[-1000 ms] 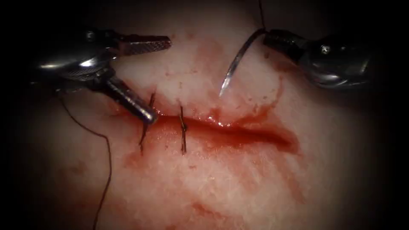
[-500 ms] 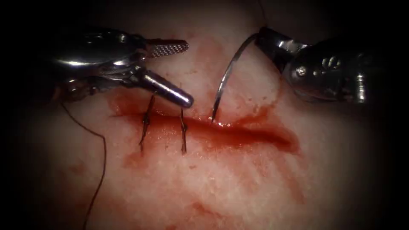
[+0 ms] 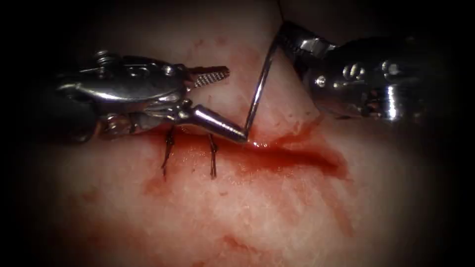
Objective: Wound Closure
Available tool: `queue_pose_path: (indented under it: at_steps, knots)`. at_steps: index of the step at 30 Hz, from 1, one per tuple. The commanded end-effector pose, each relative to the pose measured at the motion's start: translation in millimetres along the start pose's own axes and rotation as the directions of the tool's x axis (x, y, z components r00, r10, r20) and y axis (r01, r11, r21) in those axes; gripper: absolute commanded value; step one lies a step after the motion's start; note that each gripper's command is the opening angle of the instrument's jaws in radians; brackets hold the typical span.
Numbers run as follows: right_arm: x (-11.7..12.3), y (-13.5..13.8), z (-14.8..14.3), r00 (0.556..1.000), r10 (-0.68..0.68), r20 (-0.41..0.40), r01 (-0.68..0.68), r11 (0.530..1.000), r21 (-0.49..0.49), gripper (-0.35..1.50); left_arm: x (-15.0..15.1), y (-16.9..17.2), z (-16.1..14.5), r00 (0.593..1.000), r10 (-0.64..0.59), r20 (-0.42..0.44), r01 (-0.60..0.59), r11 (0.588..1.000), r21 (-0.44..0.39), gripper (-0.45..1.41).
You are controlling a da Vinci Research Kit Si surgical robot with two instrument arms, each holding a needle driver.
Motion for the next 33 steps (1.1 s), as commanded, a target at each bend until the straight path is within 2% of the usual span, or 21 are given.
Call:
queue_pose_path:
  at_steps: [1,6,11,19,20,26,27,32,33]
  knots:
    - [0.3,-0.1,0.7,1.000,0.001,0.000,-0.001,1.000,-0.002,-0.35,0.0,0.3,0.6,1.000,0.014,0.003,-0.014,1.000,-0.024,0.91]
    - [0.2,-0.1,0.8,1.000,-0.004,0.004,0.004,1.000,-0.004,-0.35,0.2,2.0,0.6,1.000,0.023,0.015,-0.022,0.996,-0.089,0.91]
    - [0.3,-0.1,0.8,1.000,-0.006,0.009,0.006,1.000,-0.005,-0.35,0.6,2.2,0.2,1.000,0.028,0.013,-0.026,0.995,-0.100,0.89]
    - [1.3,-0.7,0.8,1.000,-0.005,0.016,0.005,1.000,-0.010,-0.35,0.1,1.9,2.3,0.999,0.031,-0.006,-0.032,0.996,-0.087,0.71]
    - [1.3,-0.7,0.9,1.000,-0.005,0.016,0.005,1.000,-0.010,-0.35,0.0,1.8,2.4,0.999,0.032,-0.006,-0.032,0.996,-0.087,0.64]
    - [1.4,-0.8,0.6,1.000,-0.005,0.016,0.005,1.000,-0.010,-0.35,0.1,0.8,1.9,0.998,0.061,-0.026,-0.063,0.994,-0.088,-0.06]
    - [1.3,-0.8,0.4,1.000,-0.006,0.016,0.006,1.000,-0.010,-0.35,0.5,0.5,1.1,0.996,0.078,-0.045,-0.080,0.995,-0.063,-0.45]
    - [1.6,-0.9,0.1,1.000,-0.002,0.029,0.003,1.000,-0.014,-0.35,1.2,0.1,0.1,0.990,0.125,-0.072,-0.125,0.992,-0.005,-0.45]
    - [1.8,-1.0,0.1,0.997,0.062,0.039,-0.061,0.998,-0.016,-0.35,1.2,0.0,0.1,0.989,0.124,-0.075,-0.125,0.992,-0.005,-0.45]
